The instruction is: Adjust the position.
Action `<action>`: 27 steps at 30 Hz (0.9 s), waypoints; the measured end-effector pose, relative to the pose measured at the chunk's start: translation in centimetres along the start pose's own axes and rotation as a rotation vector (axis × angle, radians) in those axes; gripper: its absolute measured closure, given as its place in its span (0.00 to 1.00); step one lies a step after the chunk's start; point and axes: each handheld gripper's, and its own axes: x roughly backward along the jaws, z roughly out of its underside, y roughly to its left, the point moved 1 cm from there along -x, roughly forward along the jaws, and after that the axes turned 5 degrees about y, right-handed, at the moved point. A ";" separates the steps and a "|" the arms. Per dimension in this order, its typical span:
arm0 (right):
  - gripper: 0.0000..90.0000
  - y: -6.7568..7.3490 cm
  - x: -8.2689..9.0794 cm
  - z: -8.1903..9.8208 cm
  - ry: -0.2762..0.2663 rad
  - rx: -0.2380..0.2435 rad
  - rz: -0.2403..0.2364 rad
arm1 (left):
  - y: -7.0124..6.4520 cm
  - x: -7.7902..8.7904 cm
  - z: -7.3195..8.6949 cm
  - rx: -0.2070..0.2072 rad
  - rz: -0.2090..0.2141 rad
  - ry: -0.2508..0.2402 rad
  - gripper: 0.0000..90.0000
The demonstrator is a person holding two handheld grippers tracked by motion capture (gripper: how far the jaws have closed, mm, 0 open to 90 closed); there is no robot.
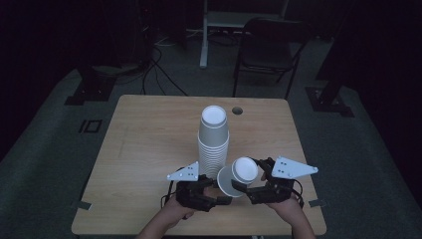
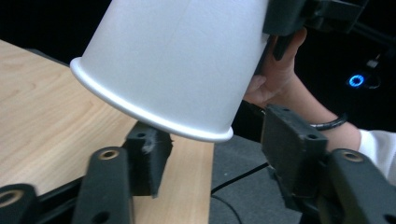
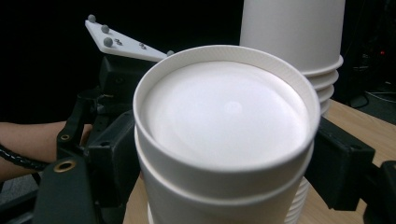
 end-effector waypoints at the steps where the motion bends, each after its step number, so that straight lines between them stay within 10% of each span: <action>1: 0.23 0.0 0.0 0.0 0.000 -0.001 0.000 | 0.0 0.0 0.0 -0.009 0.002 0.004 0.53; 13: 0.23 0.1 0.0 -0.2 0.012 0.007 -0.014 | 0.6 0.4 0.7 0.007 0.060 -0.075 0.78; 27: 0.23 -0.3 0.2 -0.2 0.006 -0.030 -0.092 | 0.1 1.2 0.9 -0.099 0.114 -0.104 0.95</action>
